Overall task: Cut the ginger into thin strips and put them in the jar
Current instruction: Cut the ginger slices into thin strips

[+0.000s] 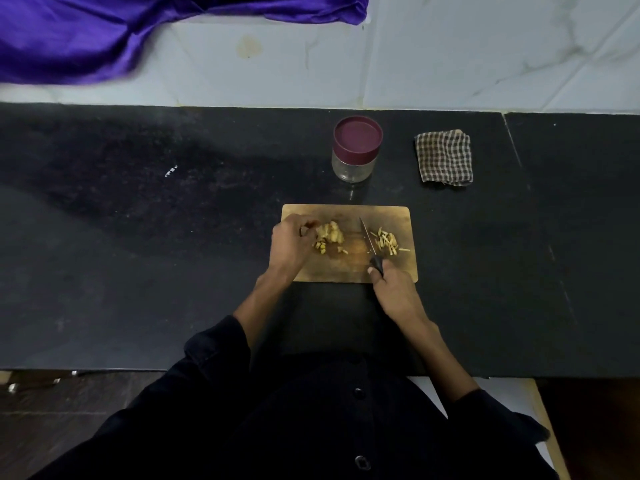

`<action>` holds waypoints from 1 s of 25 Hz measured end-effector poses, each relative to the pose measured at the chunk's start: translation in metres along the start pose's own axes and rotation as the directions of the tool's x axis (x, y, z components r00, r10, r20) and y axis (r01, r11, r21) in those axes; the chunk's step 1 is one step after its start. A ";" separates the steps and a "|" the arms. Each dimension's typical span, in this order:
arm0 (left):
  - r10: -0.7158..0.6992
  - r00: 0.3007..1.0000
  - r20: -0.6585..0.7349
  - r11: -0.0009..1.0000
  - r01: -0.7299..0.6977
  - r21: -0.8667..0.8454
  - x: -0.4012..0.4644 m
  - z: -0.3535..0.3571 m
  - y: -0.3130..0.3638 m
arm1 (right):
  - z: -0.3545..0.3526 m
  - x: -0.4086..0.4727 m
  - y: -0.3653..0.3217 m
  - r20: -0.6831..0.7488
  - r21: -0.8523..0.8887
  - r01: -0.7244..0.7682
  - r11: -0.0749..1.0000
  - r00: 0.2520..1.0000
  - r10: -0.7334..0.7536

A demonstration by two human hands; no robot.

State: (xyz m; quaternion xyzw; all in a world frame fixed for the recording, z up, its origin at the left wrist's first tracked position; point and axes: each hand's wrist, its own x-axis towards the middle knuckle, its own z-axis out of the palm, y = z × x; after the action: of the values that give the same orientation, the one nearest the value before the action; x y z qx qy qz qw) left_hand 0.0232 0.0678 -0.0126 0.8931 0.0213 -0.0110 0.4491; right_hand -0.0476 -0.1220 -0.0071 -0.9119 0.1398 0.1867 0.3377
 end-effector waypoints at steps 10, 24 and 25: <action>0.023 0.996 0.082 0.949 -0.047 0.311 0.012 0.024 0.005 | 0.004 0.005 0.002 -0.007 0.015 -0.033 0.999 0.999 0.033; 0.042 0.997 0.058 0.973 -0.054 0.223 0.022 0.026 0.017 | 0.004 0.007 0.004 0.001 0.023 -0.032 0.999 0.999 0.032; 0.046 0.997 0.054 0.979 -0.056 0.194 0.021 0.024 0.018 | 0.005 0.007 0.004 -0.002 0.026 -0.030 0.999 1.000 0.030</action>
State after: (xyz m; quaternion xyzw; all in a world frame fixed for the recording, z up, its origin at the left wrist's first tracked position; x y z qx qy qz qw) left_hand 0.0454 0.0384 -0.0139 0.9327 -0.0137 -0.0233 0.3597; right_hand -0.0441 -0.1227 -0.0161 -0.9055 0.1561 0.1890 0.3464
